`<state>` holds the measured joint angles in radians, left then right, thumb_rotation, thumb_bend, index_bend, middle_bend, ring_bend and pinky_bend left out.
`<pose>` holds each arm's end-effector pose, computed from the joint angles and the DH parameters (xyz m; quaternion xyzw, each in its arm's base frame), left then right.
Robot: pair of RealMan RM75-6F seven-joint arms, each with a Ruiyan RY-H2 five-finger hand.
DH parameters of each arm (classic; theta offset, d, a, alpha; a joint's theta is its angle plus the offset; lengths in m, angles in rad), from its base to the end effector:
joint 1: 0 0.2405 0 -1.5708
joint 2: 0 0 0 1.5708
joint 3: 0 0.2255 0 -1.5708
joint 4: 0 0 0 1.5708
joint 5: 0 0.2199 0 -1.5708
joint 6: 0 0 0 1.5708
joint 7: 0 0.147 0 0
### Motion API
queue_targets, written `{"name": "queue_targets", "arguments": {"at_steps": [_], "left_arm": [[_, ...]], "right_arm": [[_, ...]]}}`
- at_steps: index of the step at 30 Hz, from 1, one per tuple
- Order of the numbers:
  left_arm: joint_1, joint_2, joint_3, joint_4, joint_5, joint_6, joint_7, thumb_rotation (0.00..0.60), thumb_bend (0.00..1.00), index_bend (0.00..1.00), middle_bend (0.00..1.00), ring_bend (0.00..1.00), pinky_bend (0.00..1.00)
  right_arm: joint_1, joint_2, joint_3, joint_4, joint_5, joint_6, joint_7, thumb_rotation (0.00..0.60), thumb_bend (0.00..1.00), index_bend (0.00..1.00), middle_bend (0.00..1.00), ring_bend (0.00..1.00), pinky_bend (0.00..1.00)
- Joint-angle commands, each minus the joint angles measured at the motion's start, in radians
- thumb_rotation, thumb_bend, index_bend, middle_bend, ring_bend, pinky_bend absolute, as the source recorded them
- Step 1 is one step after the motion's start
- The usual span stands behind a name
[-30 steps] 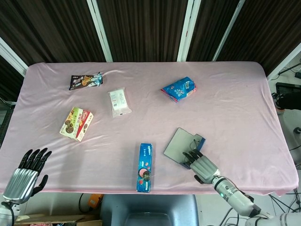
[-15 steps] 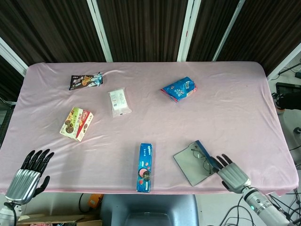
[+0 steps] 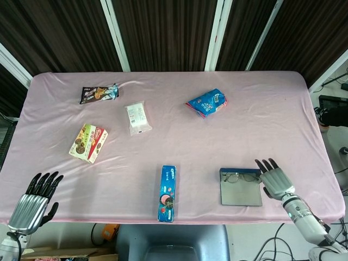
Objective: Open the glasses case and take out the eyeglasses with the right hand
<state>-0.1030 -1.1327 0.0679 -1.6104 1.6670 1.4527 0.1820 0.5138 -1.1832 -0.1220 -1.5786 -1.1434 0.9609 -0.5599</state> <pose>-0.2725 0.1578 0.1037 -0.7039 -0.3281 -0.3311 0.5360 -0.2888 -0.2454 0.0516 0.8039 -0.3111 0.0940 0.4981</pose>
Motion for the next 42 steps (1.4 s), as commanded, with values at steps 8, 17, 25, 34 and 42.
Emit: {"name": "queue_targets", "arguments": {"at_steps": [8,17,25,34,42], "left_arm": [[0.001,0.003,0.0,-0.002,-0.003,0.001,-0.005,0.6,0.43,0.0,0.02,0.03,0.0],[0.001,0.003,0.004,-0.003,0.01,0.006,-0.008,0.6,0.43,0.0,0.02,0.03,0.0],[0.005,0.007,0.003,0.002,0.008,0.016,-0.02,0.6,0.43,0.0,0.02,0.03,0.0],[0.006,0.007,0.004,0.003,0.01,0.017,-0.022,0.6,0.43,0.0,0.02,0.03,0.0],[0.006,0.008,0.002,0.003,0.008,0.018,-0.022,0.6,0.43,0.0,0.02,0.03,0.0]], "right_arm": [[-0.015,0.016,0.065,0.013,-0.066,0.048,0.154,0.6,0.5,0.43,0.0,0.0,0.0],[0.019,-0.028,0.136,0.058,-0.141,0.045,0.28,0.6,0.48,0.5,0.0,0.0,0.0],[0.078,-0.099,0.151,0.088,-0.042,-0.058,0.134,0.6,0.48,0.53,0.0,0.0,0.0],[0.082,-0.125,0.136,0.112,-0.009,-0.077,0.08,0.6,0.55,0.53,0.0,0.0,0.0],[0.09,-0.139,0.135,0.116,0.006,-0.085,0.062,0.6,0.58,0.55,0.0,0.0,0.0]]}}
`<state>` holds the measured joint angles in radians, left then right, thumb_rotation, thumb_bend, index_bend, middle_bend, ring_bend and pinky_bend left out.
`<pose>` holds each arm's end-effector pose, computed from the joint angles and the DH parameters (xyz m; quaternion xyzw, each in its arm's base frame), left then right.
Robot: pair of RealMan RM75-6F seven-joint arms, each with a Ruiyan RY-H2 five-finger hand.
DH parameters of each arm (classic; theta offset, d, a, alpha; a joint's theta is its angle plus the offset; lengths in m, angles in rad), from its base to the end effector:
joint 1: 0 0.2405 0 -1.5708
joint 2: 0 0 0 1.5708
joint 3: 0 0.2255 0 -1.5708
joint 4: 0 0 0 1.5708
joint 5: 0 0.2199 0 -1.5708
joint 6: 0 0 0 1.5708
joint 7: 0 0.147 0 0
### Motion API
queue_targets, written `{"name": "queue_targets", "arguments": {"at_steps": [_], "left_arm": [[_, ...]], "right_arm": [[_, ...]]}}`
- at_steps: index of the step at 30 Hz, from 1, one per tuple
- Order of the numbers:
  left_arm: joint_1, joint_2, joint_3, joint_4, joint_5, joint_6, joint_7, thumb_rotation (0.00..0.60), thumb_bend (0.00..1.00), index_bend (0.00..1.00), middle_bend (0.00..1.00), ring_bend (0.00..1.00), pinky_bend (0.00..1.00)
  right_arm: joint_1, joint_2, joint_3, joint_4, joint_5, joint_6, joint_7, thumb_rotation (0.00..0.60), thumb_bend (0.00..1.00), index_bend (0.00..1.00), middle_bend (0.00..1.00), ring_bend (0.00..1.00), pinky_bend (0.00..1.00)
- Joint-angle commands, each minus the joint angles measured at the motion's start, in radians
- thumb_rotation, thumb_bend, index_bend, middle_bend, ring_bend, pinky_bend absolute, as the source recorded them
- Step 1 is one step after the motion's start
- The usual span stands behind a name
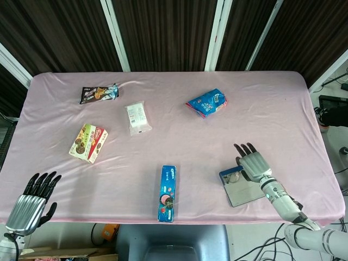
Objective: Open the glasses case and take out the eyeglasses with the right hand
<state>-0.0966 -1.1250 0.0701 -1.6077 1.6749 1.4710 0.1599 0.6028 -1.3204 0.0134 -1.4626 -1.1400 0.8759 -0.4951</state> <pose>-0.2732 0.1558 0.1078 -0.6992 -0.3294 -0.3386 0.5366 -0.2463 -0.2991 0.0202 0.8006 -0.3130 0.1695 0.4820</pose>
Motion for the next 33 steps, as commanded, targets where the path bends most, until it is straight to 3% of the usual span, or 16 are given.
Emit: {"name": "queue_targets", "arguments": {"at_steps": [1,16,33], "left_arm": [[0.0,0.001,0.001,0.0,0.001,-0.001,0.001,0.6,0.43,0.0,0.02,0.03,0.0],[0.001,0.004,0.001,0.0,0.004,0.003,-0.007,0.6,0.43,0.0,0.02,0.03,0.0],[0.004,0.007,0.001,0.003,0.009,0.012,-0.017,0.6,0.43,0.0,0.02,0.03,0.0]], "right_arm": [[0.001,-0.002,-0.001,0.0,0.004,0.0,-0.005,0.6,0.58,0.55,0.0,0.0,0.0],[0.002,-0.025,-0.005,0.015,0.022,0.007,-0.027,0.6,0.58,0.54,0.0,0.0,0.0],[0.004,-0.037,0.0,0.013,0.03,0.023,-0.036,0.6,0.58,0.62,0.0,0.0,0.0]]}}
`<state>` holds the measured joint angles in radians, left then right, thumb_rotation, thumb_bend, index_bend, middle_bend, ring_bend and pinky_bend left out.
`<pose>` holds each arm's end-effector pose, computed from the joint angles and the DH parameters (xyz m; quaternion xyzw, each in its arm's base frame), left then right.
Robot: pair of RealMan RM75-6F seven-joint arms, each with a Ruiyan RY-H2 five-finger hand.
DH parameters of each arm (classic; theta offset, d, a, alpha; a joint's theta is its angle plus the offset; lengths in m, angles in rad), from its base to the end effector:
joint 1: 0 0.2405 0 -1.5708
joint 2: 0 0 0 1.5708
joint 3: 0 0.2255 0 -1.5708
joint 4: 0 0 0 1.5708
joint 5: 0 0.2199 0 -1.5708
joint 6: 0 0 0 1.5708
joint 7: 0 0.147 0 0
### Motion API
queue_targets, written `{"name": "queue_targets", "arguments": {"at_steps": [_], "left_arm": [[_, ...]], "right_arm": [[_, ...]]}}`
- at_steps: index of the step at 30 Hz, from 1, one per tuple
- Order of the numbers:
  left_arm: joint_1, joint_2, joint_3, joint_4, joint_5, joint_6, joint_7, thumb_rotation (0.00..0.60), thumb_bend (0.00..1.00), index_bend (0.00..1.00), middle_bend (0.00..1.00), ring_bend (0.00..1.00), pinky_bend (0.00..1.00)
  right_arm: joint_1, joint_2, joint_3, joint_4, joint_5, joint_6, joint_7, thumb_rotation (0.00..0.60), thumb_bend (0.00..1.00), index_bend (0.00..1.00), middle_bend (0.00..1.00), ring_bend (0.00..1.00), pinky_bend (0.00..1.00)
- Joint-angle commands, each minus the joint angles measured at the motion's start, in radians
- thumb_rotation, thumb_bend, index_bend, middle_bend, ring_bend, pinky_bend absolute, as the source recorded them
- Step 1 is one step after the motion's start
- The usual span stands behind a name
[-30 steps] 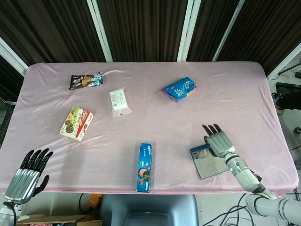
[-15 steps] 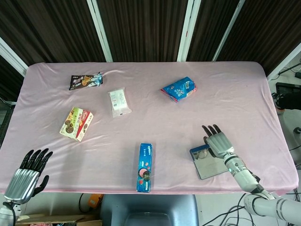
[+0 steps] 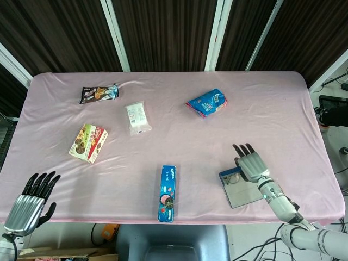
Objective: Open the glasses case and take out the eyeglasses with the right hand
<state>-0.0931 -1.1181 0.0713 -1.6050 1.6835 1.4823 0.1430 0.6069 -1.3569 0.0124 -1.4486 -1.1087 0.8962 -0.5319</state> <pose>-0.2735 0.1547 0.1109 -0.6973 -0.3293 -0.3439 0.5357 -0.2442 -0.2992 0.0122 0.7976 -0.3115 0.1688 0.4882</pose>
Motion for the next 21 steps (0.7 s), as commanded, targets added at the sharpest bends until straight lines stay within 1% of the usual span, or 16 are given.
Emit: {"name": "queue_targets", "arguments": {"at_steps": [1,7,10,16,21], "left_arm": [[0.0,0.0,0.0,0.0,0.0,0.001,-0.001,0.6,0.43,0.0,0.02,0.03,0.0],[0.0,0.0,-0.001,0.0,-0.001,0.0,-0.002,0.6,0.43,0.0,0.02,0.03,0.0],[0.002,0.001,-0.001,0.0,0.0,0.003,-0.003,0.6,0.43,0.0,0.02,0.03,0.0],[0.002,0.001,0.0,0.0,0.001,0.003,-0.002,0.6,0.43,0.0,0.02,0.03,0.0],[0.002,0.001,0.0,0.001,0.003,0.003,-0.004,0.6,0.43,0.0,0.02,0.03,0.0]], "right_arm": [[-0.001,-0.001,0.002,-0.001,-0.004,0.006,0.003,0.6,0.58,0.62,0.0,0.0,0.0],[-0.016,-0.015,0.008,0.012,-0.047,0.059,0.028,0.6,0.58,0.64,0.0,0.0,0.0],[-0.035,-0.041,0.007,0.038,-0.092,0.121,0.033,0.6,0.58,0.64,0.01,0.0,0.0],[-0.071,-0.124,0.002,0.138,-0.214,0.271,0.018,0.6,0.58,0.65,0.01,0.0,0.0],[-0.089,-0.208,0.009,0.254,-0.292,0.378,-0.017,0.6,0.58,0.65,0.01,0.0,0.0]]}}
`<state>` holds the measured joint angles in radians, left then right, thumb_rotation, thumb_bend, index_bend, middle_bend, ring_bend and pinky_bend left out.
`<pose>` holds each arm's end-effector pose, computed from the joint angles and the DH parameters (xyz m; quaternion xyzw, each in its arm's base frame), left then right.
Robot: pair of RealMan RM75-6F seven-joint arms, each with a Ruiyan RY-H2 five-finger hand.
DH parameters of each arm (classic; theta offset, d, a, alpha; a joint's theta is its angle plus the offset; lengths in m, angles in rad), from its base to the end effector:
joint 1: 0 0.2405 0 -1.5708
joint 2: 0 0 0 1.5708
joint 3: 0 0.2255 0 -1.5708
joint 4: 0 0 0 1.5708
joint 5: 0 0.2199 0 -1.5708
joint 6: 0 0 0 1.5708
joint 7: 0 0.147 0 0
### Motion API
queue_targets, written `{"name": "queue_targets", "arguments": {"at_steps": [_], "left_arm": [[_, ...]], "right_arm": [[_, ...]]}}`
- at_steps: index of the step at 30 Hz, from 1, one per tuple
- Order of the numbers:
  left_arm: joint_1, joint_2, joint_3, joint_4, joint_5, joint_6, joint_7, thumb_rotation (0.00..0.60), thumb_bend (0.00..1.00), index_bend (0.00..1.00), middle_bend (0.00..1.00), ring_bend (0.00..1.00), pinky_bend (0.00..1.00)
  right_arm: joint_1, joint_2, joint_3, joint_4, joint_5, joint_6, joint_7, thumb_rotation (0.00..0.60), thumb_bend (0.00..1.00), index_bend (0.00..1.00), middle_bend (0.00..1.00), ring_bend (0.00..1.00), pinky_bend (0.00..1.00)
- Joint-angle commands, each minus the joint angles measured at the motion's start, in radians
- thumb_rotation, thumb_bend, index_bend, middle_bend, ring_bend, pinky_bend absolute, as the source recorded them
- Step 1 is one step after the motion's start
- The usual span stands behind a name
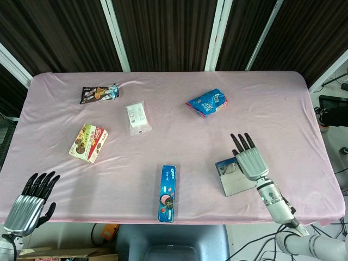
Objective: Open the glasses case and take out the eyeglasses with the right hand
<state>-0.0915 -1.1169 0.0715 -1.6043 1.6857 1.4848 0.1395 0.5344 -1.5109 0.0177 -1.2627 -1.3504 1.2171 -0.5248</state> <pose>-0.2736 0.1542 0.1114 -0.6969 -0.3295 -0.3449 0.5356 -0.2309 -0.2981 0.0146 0.7631 -0.1853 0.2653 0.5595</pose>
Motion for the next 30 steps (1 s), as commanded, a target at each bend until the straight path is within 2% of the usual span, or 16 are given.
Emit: {"name": "queue_targets", "arguments": {"at_steps": [1,6,16,22,30], "left_arm": [[0.0,0.001,0.0,0.0,0.0,0.001,-0.001,0.6,0.43,0.0,0.02,0.03,0.0],[0.002,0.002,0.002,0.001,0.004,0.004,-0.007,0.6,0.43,0.0,0.02,0.03,0.0],[0.003,0.005,0.002,0.002,0.006,0.008,-0.012,0.6,0.43,0.0,0.02,0.03,0.0],[0.003,0.004,0.002,0.002,0.008,0.007,-0.01,0.6,0.43,0.0,0.02,0.03,0.0],[0.002,0.001,0.001,0.001,0.004,0.003,-0.001,0.6,0.43,0.0,0.02,0.03,0.0]], "right_arm": [[-0.019,-0.071,0.006,0.091,-0.06,0.072,-0.033,0.6,0.58,0.65,0.01,0.0,0.0],[-0.032,-0.151,0.016,0.209,-0.091,0.126,-0.09,0.6,0.58,0.65,0.02,0.0,0.0],[-0.037,-0.191,0.041,0.265,-0.101,0.124,-0.095,0.6,0.58,0.65,0.02,0.0,0.0],[-0.02,-0.193,0.107,0.294,-0.039,0.083,-0.127,0.6,0.58,0.65,0.02,0.0,0.0],[0.034,-0.239,0.231,0.458,0.138,-0.083,-0.131,0.6,0.58,0.65,0.02,0.0,0.0]]}}
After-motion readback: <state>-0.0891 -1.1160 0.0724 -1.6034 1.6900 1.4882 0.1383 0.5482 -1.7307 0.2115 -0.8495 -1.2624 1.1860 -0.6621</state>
